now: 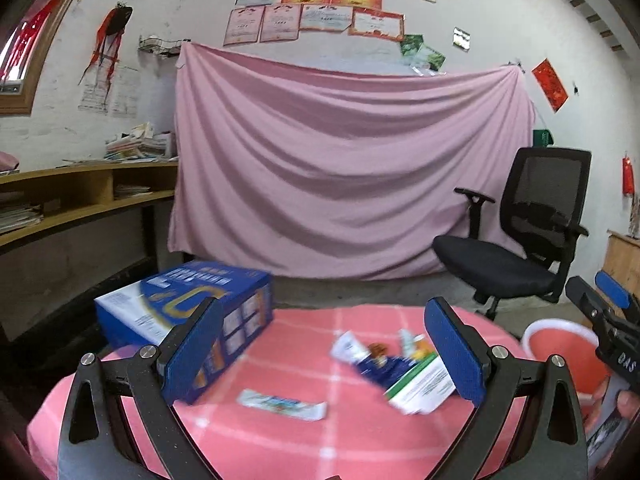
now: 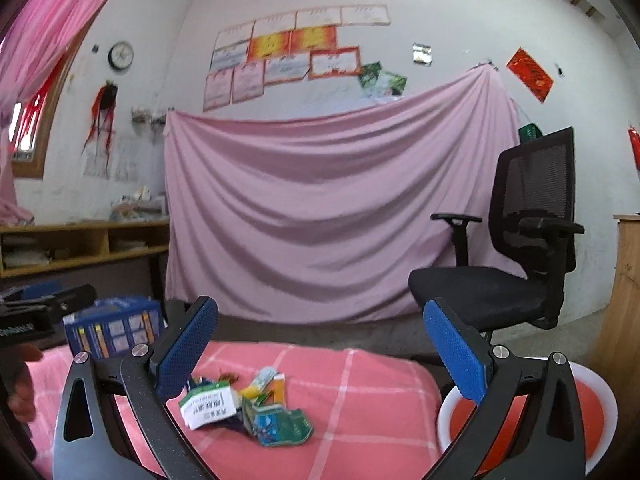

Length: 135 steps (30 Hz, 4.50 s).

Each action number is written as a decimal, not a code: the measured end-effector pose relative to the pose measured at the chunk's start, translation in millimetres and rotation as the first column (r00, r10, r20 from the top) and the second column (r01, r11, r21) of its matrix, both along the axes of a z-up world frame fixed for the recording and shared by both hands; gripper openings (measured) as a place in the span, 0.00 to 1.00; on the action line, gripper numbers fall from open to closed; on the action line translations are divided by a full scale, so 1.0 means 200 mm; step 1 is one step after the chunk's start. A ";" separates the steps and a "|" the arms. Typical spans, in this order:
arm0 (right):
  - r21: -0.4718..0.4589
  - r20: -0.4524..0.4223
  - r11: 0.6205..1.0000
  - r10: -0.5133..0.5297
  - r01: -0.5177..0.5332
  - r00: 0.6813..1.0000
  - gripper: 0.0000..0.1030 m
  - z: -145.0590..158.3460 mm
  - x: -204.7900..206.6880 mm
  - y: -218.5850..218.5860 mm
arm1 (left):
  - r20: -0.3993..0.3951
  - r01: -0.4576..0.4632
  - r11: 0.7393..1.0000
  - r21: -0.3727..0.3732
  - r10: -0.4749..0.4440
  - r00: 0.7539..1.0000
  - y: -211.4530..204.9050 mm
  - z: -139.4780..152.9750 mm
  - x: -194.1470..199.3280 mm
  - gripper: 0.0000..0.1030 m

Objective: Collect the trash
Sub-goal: 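Move both tools back over the table toward the remaining trash, then grasp the white sachet with the left tool while the right tool grasps the green wrapper, then lift both items over the orange bin and open both tools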

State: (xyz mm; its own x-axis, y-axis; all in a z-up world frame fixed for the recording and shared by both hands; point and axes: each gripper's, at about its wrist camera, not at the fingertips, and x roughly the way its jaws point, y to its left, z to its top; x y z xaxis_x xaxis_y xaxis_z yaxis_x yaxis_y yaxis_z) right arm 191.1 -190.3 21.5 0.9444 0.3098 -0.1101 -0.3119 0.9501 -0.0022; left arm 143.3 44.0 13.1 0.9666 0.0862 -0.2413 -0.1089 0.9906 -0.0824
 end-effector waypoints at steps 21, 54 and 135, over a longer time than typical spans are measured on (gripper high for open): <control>-0.138 -0.531 0.984 0.020 -0.110 0.847 0.96 -0.30 0.35 0.12 | -0.443 0.080 0.988 -0.132 -0.131 0.887 0.12 -0.34 0.30 0.95; -0.124 -0.707 0.972 0.053 -0.197 0.705 0.73 -0.44 0.49 0.14 | -0.592 0.121 0.980 -0.158 -0.192 0.782 -0.02 -0.37 0.62 0.39; -0.051 -0.208 0.989 0.126 -0.139 0.970 0.19 -0.09 0.20 -0.10 | -0.151 0.222 0.965 -0.138 -0.242 0.958 -0.35 0.02 0.32 0.12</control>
State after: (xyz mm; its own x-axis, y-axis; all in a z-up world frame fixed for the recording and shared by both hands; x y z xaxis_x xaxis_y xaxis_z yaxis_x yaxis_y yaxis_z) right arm 231.0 -210.4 3.2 0.8509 0.4168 -0.3197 -0.4354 0.9001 0.0147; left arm 207.3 -25.5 16.3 0.9025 -0.1747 -0.3936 0.1010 0.9744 -0.2008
